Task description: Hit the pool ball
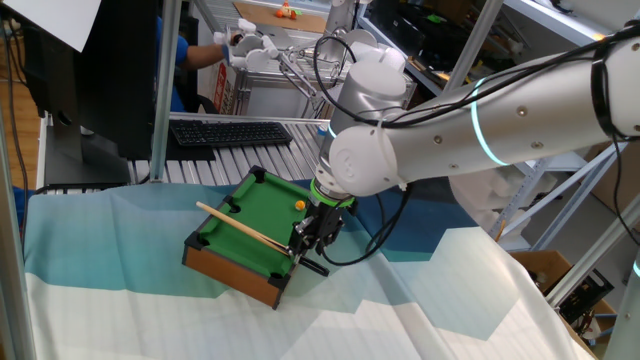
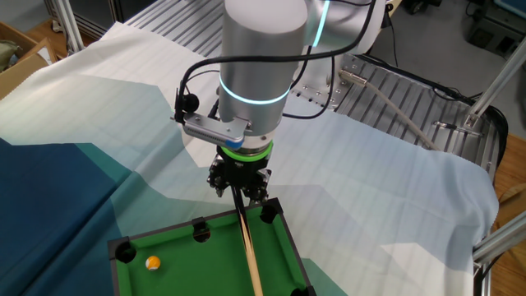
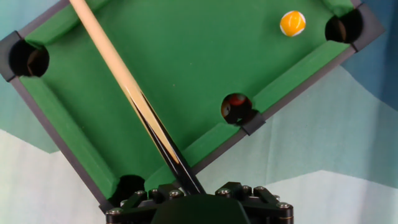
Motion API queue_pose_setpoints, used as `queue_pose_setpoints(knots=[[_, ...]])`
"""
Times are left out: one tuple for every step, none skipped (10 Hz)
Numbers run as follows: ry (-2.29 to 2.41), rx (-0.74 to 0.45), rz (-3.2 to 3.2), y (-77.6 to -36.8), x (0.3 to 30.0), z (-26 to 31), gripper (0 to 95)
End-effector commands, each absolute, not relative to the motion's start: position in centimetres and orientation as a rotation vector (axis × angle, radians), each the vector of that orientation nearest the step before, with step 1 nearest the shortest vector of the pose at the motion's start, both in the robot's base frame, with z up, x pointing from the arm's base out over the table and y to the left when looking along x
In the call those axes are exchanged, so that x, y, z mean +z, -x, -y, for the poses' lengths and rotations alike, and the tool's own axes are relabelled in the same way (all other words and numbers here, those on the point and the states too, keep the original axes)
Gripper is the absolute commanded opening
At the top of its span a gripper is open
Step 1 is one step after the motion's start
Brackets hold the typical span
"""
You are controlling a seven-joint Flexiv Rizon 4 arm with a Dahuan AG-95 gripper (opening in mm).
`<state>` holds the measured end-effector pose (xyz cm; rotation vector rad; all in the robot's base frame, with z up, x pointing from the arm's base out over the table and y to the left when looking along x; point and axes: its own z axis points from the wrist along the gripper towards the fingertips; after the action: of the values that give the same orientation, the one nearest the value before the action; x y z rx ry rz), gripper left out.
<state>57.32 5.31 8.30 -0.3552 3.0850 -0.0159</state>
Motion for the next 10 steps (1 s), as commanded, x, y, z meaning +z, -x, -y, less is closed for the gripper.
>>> queue_pose_setpoints(knots=[[0.356, -0.017, -3.088, -57.3, 8.3, -5.2, 57.0], [0.359, -0.016, -3.091, -57.3, 8.1, -5.1, 57.0], [0.362, -0.017, -3.091, -57.3, 7.9, -5.0, 57.0], [0.364, -0.016, -3.090, -57.4, 7.6, -5.0, 57.0], [0.364, -0.015, -3.089, -57.3, 7.2, -5.0, 57.0], [0.364, -0.016, -3.089, -57.3, 7.1, -5.0, 57.0], [0.363, -0.016, -3.089, -57.2, 6.9, -5.0, 57.0], [0.364, -0.017, -3.089, -57.1, 6.8, -5.0, 57.0], [0.365, -0.016, -3.090, -57.0, 6.8, -5.0, 57.0], [0.373, -0.017, -3.090, -57.0, 6.8, -5.0, 57.0]])
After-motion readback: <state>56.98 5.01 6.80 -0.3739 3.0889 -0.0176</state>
